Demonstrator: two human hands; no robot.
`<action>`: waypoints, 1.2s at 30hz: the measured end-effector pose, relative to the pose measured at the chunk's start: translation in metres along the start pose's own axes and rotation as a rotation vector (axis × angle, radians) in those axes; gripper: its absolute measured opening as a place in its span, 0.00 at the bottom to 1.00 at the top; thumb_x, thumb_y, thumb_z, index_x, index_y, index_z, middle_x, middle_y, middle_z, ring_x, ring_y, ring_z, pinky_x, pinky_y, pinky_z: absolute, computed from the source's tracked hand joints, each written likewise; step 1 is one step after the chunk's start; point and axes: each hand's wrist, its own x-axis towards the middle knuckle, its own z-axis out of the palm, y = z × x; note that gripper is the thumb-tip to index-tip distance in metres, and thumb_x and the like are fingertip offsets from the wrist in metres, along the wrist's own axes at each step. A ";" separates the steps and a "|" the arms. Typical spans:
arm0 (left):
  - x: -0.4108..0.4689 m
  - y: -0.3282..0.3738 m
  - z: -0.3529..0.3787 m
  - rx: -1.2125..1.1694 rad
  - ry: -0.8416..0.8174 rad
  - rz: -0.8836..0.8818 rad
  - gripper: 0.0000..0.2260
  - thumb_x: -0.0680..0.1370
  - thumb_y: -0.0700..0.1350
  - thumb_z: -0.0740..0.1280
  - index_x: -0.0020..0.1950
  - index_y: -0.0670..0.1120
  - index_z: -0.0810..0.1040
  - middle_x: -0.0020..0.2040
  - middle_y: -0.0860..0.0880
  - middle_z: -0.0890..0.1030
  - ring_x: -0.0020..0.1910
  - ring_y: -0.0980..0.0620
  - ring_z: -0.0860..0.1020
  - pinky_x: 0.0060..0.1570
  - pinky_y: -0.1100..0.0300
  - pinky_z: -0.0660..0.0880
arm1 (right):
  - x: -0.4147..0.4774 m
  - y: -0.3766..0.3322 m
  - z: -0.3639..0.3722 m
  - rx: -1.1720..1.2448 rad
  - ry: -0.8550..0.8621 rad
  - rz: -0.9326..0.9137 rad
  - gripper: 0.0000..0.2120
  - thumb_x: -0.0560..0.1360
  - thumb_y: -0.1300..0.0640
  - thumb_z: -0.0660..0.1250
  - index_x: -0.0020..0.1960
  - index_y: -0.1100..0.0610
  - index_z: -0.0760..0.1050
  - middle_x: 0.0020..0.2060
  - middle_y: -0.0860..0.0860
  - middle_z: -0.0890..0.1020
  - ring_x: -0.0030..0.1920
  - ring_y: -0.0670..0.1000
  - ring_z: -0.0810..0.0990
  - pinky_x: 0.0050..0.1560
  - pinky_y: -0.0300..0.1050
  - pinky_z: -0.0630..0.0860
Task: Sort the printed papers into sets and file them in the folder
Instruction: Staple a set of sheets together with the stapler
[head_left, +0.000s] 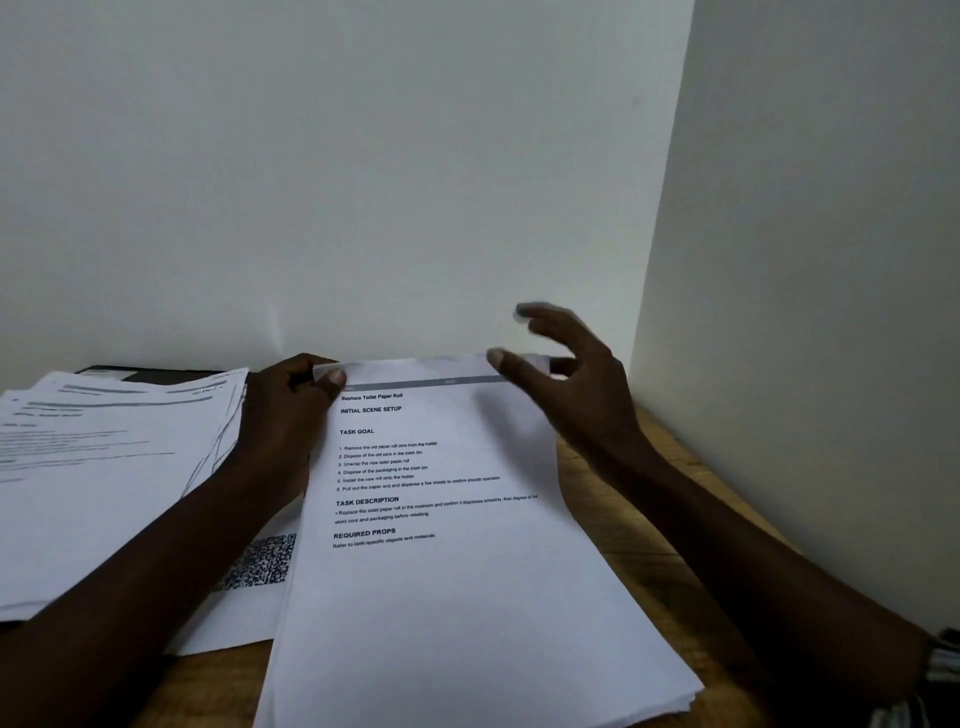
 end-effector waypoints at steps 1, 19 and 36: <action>-0.001 0.001 0.001 0.000 0.001 0.003 0.08 0.79 0.36 0.65 0.43 0.45 0.80 0.40 0.43 0.80 0.40 0.47 0.77 0.47 0.54 0.74 | 0.001 0.003 0.001 -0.047 0.023 -0.013 0.12 0.72 0.52 0.73 0.55 0.44 0.80 0.52 0.39 0.82 0.47 0.40 0.80 0.44 0.32 0.73; -0.007 0.008 0.003 -0.073 -0.100 -0.051 0.09 0.79 0.35 0.65 0.49 0.46 0.82 0.42 0.41 0.81 0.41 0.46 0.78 0.45 0.56 0.76 | 0.007 0.018 -0.012 -0.066 0.071 0.098 0.13 0.72 0.63 0.70 0.45 0.46 0.84 0.43 0.43 0.86 0.46 0.39 0.82 0.48 0.37 0.77; -0.013 0.003 0.013 -0.002 -0.124 0.037 0.09 0.77 0.33 0.66 0.48 0.46 0.81 0.32 0.49 0.81 0.32 0.52 0.77 0.34 0.64 0.73 | 0.009 0.041 -0.014 -0.656 -0.384 -0.131 0.12 0.78 0.61 0.60 0.40 0.51 0.77 0.36 0.48 0.80 0.38 0.49 0.76 0.37 0.45 0.68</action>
